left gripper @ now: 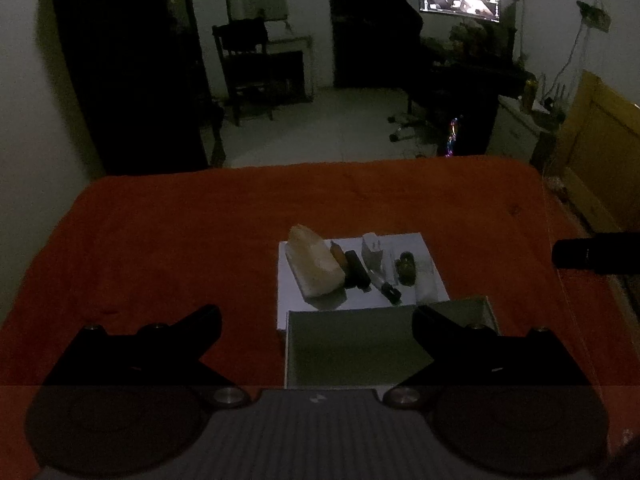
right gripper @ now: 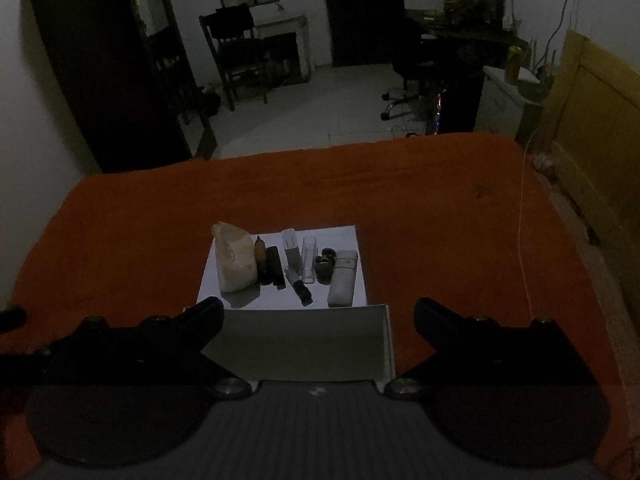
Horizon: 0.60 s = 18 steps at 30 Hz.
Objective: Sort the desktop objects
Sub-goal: 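Move both tools toward the objects on the white paper sheet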
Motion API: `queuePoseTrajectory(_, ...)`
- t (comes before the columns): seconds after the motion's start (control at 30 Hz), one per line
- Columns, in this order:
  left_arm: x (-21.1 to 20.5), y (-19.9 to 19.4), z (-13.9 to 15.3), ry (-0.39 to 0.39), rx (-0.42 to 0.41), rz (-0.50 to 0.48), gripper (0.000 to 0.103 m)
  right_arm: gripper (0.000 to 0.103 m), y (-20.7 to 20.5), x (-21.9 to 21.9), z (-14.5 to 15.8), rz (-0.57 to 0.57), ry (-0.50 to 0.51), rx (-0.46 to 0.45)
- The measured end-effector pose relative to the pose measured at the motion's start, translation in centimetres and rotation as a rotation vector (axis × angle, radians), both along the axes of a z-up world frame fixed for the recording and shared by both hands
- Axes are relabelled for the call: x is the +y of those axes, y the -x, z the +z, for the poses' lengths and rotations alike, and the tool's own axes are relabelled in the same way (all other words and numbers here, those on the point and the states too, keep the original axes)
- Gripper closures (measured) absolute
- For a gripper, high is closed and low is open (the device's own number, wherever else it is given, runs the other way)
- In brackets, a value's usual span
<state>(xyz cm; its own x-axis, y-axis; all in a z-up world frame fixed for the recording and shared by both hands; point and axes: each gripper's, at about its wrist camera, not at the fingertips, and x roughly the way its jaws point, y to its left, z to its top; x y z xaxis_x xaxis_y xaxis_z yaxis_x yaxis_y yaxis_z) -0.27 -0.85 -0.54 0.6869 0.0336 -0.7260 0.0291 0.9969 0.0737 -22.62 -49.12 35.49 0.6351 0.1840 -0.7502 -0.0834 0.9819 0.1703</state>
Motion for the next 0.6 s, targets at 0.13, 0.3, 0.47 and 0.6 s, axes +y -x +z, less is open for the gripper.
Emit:
queuePoseTrajectory(0.13, -0.04, -0.10, -0.01, -0.006, 0.003, -0.001, 0.000, 0.000, 0.14, -0.03, 0.21, 0.004, 0.000, 0.002)
queuePoseTrajectory(0.3, -0.02, -0.17, 0.19, -0.012, -0.005, 0.013, 0.000, 0.000, -0.27, -0.34, 0.31, 0.010, 0.006, -0.001)
queuePoseTrajectory(0.47, -0.22, -0.18, 0.19, -0.003, 0.002, -0.002, 0.000, 0.000, -0.47, -0.66, 0.65, 0.005, 0.003, -0.022)
queuePoseTrajectory(0.6, -0.47, -0.35, -0.11, -0.014, 0.007, -0.007, 0.000, 0.000, -0.65, -0.71, 0.62, 0.016, -0.006, -0.012)
